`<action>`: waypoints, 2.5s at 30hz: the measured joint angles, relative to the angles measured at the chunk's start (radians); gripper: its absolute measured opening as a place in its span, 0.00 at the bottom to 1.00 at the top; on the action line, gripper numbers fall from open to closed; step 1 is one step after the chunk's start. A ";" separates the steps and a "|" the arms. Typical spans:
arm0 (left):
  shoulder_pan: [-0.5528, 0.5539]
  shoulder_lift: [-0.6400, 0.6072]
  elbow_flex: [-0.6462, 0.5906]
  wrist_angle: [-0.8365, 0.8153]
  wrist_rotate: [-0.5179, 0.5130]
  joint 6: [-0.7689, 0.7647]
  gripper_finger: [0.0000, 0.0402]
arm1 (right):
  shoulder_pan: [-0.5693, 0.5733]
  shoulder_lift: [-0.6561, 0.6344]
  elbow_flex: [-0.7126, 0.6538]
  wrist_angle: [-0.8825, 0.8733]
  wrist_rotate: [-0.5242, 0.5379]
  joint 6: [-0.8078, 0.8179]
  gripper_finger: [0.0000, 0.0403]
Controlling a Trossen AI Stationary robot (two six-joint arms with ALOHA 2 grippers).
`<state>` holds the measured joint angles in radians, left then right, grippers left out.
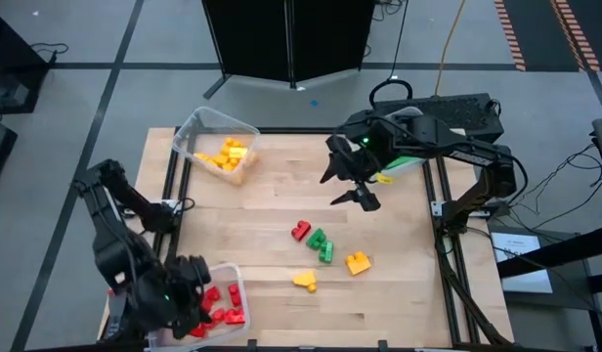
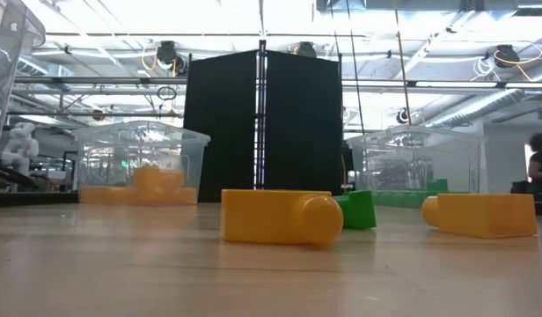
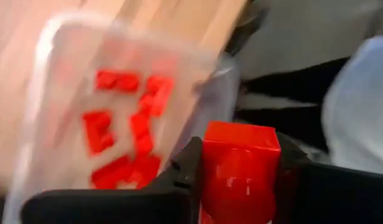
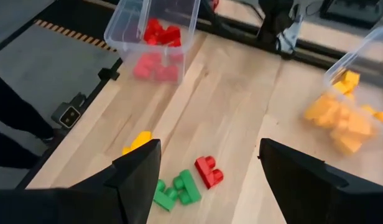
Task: Sort blocks
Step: Put the red game piece into the bottom transparent bin
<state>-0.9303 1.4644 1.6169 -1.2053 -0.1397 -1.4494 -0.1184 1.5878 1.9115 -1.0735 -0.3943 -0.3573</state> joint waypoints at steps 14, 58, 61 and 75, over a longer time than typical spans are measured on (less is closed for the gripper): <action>-0.012 0.078 0.000 -0.255 0.192 -0.064 0.44 | 0.016 0.019 -0.280 0.221 0.006 -0.019 0.66; 0.005 0.078 0.000 -0.270 -0.042 -0.136 0.51 | 0.054 0.581 -0.382 0.465 0.209 -0.224 0.37; 0.028 0.078 0.000 -0.271 -0.125 -0.139 0.51 | 0.054 0.570 -0.362 0.444 0.220 -0.221 0.37; 0.164 0.078 0.000 -0.324 -0.792 -0.131 0.51 | -0.094 0.153 -0.214 0.555 0.174 -0.046 0.37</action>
<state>-0.7660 1.5425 1.6169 -1.5297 -0.9321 -1.5808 -0.2120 1.7412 1.6977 -0.5182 -0.2198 -0.4029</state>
